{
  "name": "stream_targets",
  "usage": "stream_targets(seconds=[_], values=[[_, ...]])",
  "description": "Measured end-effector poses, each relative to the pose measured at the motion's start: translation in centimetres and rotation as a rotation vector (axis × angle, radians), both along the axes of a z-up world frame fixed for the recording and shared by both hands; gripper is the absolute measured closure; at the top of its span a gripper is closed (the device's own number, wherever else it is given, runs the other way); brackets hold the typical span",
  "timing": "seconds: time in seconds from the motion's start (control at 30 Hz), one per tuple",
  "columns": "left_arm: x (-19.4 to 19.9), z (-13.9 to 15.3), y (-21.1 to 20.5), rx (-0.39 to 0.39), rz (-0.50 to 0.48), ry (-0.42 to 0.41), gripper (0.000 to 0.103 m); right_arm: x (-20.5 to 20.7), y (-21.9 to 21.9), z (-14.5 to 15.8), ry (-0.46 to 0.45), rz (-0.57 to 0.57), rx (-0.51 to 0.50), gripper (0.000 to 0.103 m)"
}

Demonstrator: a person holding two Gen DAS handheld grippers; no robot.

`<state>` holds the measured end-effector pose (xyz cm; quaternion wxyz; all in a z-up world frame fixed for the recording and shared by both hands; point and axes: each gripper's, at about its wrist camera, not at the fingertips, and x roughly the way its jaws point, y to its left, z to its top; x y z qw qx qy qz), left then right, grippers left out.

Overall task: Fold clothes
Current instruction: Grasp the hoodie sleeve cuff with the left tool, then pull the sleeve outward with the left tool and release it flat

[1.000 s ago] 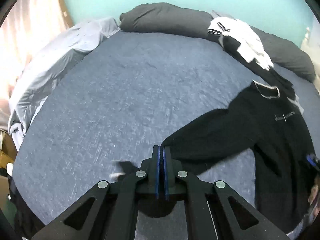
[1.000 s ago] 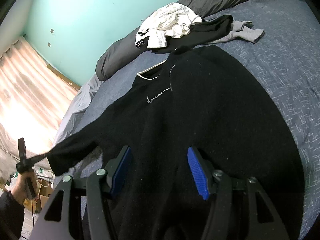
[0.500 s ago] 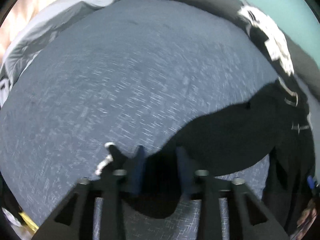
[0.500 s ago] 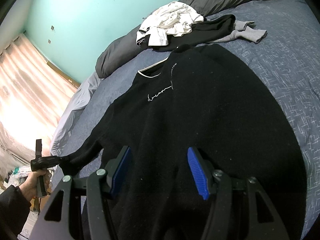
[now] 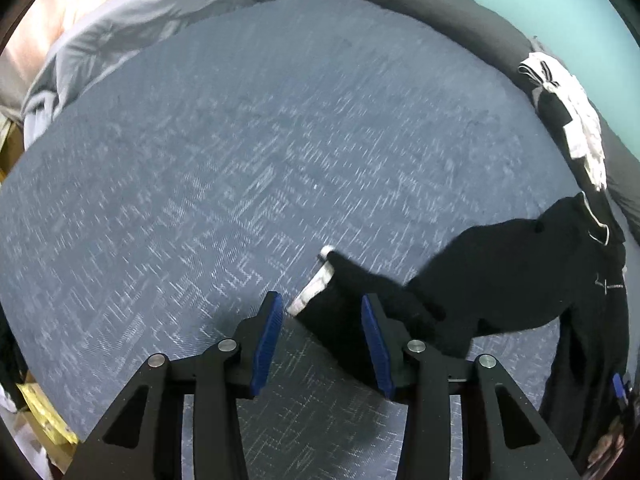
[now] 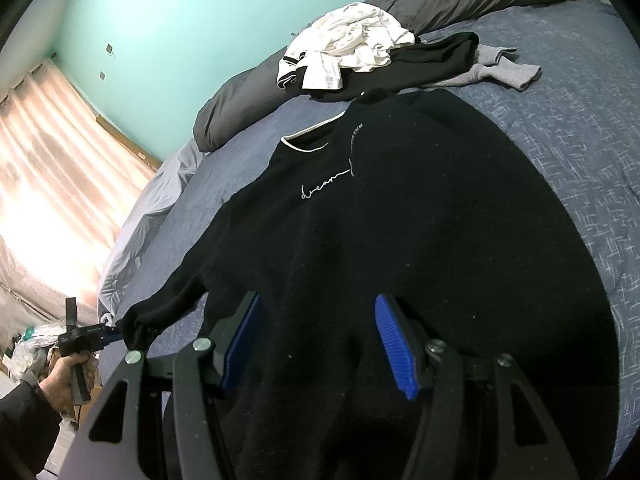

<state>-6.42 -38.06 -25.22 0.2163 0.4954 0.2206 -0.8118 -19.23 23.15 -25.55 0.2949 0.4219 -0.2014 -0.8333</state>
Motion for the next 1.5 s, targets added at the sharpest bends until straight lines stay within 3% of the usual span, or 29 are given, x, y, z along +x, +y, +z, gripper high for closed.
stream_targets(seconds=[0.27, 0.4, 0.57, 0.77, 0.93, 1.1, 1.3, 1.5], values=[[-1.2, -3.1, -0.4, 0.024, 0.016, -0.023, 0.058, 0.0, 0.2, 0.0, 0.0, 0.0, -0.002, 0.043], [-1.5, -2.8, 0.1, -0.021, -0.002, -0.024, 0.093, 0.0, 0.0, 0.0, 0.002, 0.006, 0.002, 0.043], [-0.9, 0.2, -0.4, -0.131, 0.008, 0.014, 0.094, 0.0, 0.0, 0.0, 0.002, 0.005, 0.002, 0.043], [0.7, 4.3, -4.4, -0.202, 0.137, 0.063, 0.094, 0.1, -0.1, 0.1, 0.006, 0.006, 0.005, 0.043], [-1.0, 1.8, -5.3, -0.124, 0.169, -0.002, 0.092, 0.0, -0.3, 0.1, 0.009, 0.012, 0.014, 0.043], [-0.5, 2.1, -3.6, -0.093, 0.162, 0.019, 0.09, -0.2, -0.1, 0.5, 0.015, 0.005, 0.014, 0.043], [1.2, 6.0, -0.8, -0.142, 0.049, 0.066, 0.09, 0.7, 1.2, 3.0, 0.069, -0.015, 0.008, 0.043], [1.2, 7.6, 5.8, -0.102, -0.152, 0.135, 0.09, 1.8, 5.5, 5.2, 0.066, -0.101, 0.013, 0.043]])
